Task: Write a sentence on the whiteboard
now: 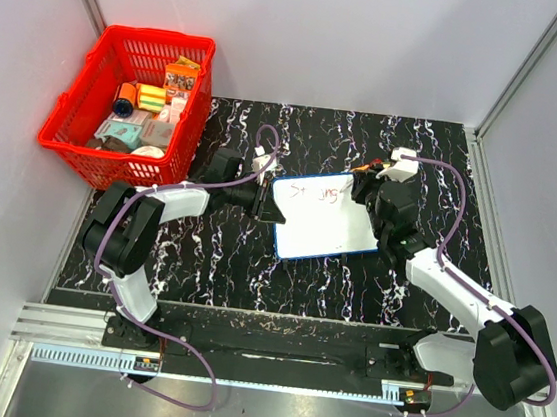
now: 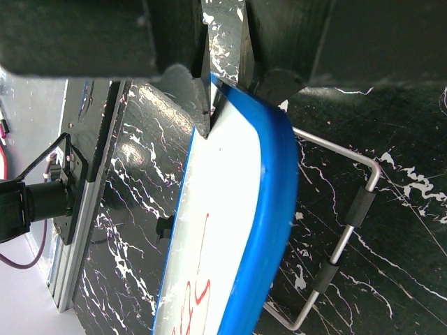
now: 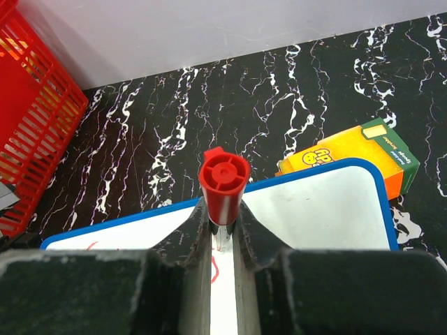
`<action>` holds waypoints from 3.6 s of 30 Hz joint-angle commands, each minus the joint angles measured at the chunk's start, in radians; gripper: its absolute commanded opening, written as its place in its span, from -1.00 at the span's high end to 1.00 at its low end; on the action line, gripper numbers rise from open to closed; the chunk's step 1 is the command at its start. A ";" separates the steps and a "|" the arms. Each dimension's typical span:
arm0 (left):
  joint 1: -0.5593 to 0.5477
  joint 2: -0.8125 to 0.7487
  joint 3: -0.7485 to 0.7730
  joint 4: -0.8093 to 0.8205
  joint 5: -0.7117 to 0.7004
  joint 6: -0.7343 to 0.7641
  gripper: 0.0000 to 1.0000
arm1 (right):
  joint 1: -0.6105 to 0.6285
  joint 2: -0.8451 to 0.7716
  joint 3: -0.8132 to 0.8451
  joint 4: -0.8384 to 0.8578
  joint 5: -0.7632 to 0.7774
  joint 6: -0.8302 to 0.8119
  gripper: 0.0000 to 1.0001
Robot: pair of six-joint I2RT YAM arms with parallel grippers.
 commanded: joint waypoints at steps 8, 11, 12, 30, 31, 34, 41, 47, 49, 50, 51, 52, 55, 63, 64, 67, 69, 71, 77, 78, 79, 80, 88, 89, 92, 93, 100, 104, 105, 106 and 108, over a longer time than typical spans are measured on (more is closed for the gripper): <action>-0.015 0.017 -0.011 -0.056 -0.150 0.127 1.00 | -0.013 -0.007 0.041 0.021 0.087 -0.018 1.00; -0.015 0.017 -0.011 -0.056 -0.150 0.127 1.00 | -0.016 -0.010 0.042 0.019 0.095 -0.015 1.00; -0.015 0.017 -0.010 -0.056 -0.150 0.127 1.00 | -0.016 -0.012 0.042 0.021 0.098 -0.012 1.00; -0.015 0.017 -0.011 -0.058 -0.150 0.129 1.00 | -0.018 0.031 0.079 0.022 0.018 0.013 1.00; -0.015 0.018 -0.010 -0.058 -0.150 0.129 1.00 | -0.018 0.033 0.078 0.019 0.014 0.016 1.00; -0.015 0.018 -0.008 -0.058 -0.149 0.130 1.00 | -0.018 0.039 0.075 0.005 -0.005 0.020 1.00; -0.015 0.018 -0.008 -0.059 -0.150 0.130 1.00 | -0.018 0.037 0.053 -0.018 -0.025 0.031 1.00; -0.015 0.020 -0.007 -0.061 -0.150 0.130 1.00 | -0.018 0.019 0.029 -0.033 -0.029 0.031 1.00; -0.015 0.021 -0.008 -0.059 -0.150 0.130 1.00 | -0.018 0.007 0.021 -0.039 -0.029 0.030 1.00; -0.015 0.020 -0.008 -0.061 -0.150 0.130 1.00 | -0.018 0.001 0.015 -0.042 -0.026 0.030 1.00; -0.015 0.021 -0.008 -0.059 -0.150 0.130 1.00 | -0.019 -0.003 0.012 -0.048 -0.025 0.031 1.00; -0.015 0.021 -0.008 -0.059 -0.150 0.130 1.00 | -0.018 -0.006 0.009 -0.053 -0.026 0.031 1.00; -0.015 0.021 -0.008 -0.061 -0.149 0.132 1.00 | -0.018 -0.012 -0.001 -0.061 -0.026 0.031 1.00; -0.018 0.023 -0.008 -0.059 -0.150 0.129 1.00 | -0.016 -0.029 -0.018 -0.076 0.024 0.028 1.00; -0.017 0.021 -0.007 -0.059 -0.150 0.129 1.00 | -0.019 -0.030 -0.018 -0.078 0.041 0.025 1.00; -0.017 0.023 -0.005 -0.061 -0.149 0.129 1.00 | -0.016 -0.032 -0.008 -0.078 0.066 0.022 1.00; -0.017 0.023 -0.005 -0.059 -0.150 0.129 1.00 | -0.018 -0.033 -0.001 -0.078 0.075 0.023 1.00; -0.018 0.023 -0.005 -0.061 -0.150 0.129 1.00 | -0.018 -0.036 0.005 -0.074 0.083 0.025 1.00; -0.020 0.023 -0.007 -0.059 -0.150 0.129 1.00 | -0.019 -0.047 0.018 -0.062 0.093 0.025 1.00; -0.020 0.023 -0.007 -0.059 -0.150 0.129 1.00 | -0.021 -0.052 0.018 -0.059 0.089 0.023 1.00; -0.020 0.021 -0.005 -0.059 -0.149 0.129 1.00 | -0.019 -0.056 0.019 -0.058 0.086 0.023 1.00; -0.020 0.023 -0.005 -0.061 -0.152 0.130 1.00 | -0.019 -0.065 0.021 -0.058 0.087 0.028 1.00; -0.020 0.023 -0.005 -0.059 -0.148 0.129 1.00 | -0.019 -0.099 0.018 -0.002 0.110 0.000 1.00; -0.020 0.023 -0.004 -0.061 -0.148 0.129 1.00 | -0.019 -0.093 0.021 -0.005 0.113 -0.003 1.00; -0.022 0.023 -0.007 -0.061 -0.148 0.130 1.00 | -0.021 -0.073 0.030 0.008 0.119 0.000 1.00; -0.020 0.021 -0.007 -0.061 -0.148 0.130 1.00 | -0.021 -0.067 0.035 0.008 0.119 0.000 1.00; -0.022 0.021 -0.004 -0.062 -0.150 0.132 1.00 | -0.021 -0.038 0.056 0.025 0.118 0.010 1.00; -0.020 0.021 -0.004 -0.064 -0.153 0.133 1.00 | -0.022 -0.021 0.064 0.031 0.119 0.011 1.00; -0.020 0.021 -0.005 -0.065 -0.152 0.133 1.00 | -0.022 -0.018 0.065 0.034 0.119 0.010 1.00; -0.021 0.021 -0.005 -0.065 -0.152 0.133 1.00 | -0.022 -0.018 0.065 0.036 0.121 0.011 1.00; -0.021 0.021 -0.005 -0.065 -0.150 0.133 1.00 | -0.022 -0.009 0.067 0.039 0.121 0.011 1.00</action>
